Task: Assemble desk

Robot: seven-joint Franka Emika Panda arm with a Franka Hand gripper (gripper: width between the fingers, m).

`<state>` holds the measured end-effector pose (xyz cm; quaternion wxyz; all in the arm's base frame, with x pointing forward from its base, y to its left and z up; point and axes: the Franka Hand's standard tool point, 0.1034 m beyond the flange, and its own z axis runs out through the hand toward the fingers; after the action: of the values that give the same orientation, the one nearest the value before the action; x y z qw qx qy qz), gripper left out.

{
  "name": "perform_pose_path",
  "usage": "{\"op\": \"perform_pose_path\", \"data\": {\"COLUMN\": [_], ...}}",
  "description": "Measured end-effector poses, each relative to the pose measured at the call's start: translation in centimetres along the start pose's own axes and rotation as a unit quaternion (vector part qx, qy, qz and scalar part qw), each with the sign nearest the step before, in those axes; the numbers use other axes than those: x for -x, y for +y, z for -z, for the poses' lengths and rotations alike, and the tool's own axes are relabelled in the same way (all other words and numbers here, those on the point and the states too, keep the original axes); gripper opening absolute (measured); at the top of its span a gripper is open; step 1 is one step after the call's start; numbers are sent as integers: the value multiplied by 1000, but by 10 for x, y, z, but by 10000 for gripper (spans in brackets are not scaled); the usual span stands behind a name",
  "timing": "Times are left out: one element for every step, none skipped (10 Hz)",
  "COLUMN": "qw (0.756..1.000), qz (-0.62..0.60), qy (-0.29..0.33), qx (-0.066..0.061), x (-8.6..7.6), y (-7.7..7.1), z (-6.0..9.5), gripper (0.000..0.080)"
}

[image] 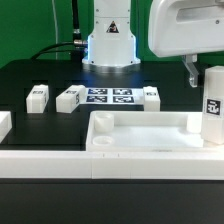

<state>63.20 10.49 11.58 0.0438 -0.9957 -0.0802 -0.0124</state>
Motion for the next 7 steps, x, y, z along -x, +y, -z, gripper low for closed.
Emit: {"op": "perform_pose_path", "data": {"qw": [998,994,983,977,976,977,977], "qz": [57,111,182,213,215,215,215], "qy": [1,5,6,6,6,6,6], "qx": [1,5,7,8,7,7,7], "x": [0,-2,-2,-2,-2,-2,-2], "y": [0,1,2,2,2,2,2], "z": [0,0,1,1,1,1,1], "gripper": [649,649,649,649,649,534,397]}}
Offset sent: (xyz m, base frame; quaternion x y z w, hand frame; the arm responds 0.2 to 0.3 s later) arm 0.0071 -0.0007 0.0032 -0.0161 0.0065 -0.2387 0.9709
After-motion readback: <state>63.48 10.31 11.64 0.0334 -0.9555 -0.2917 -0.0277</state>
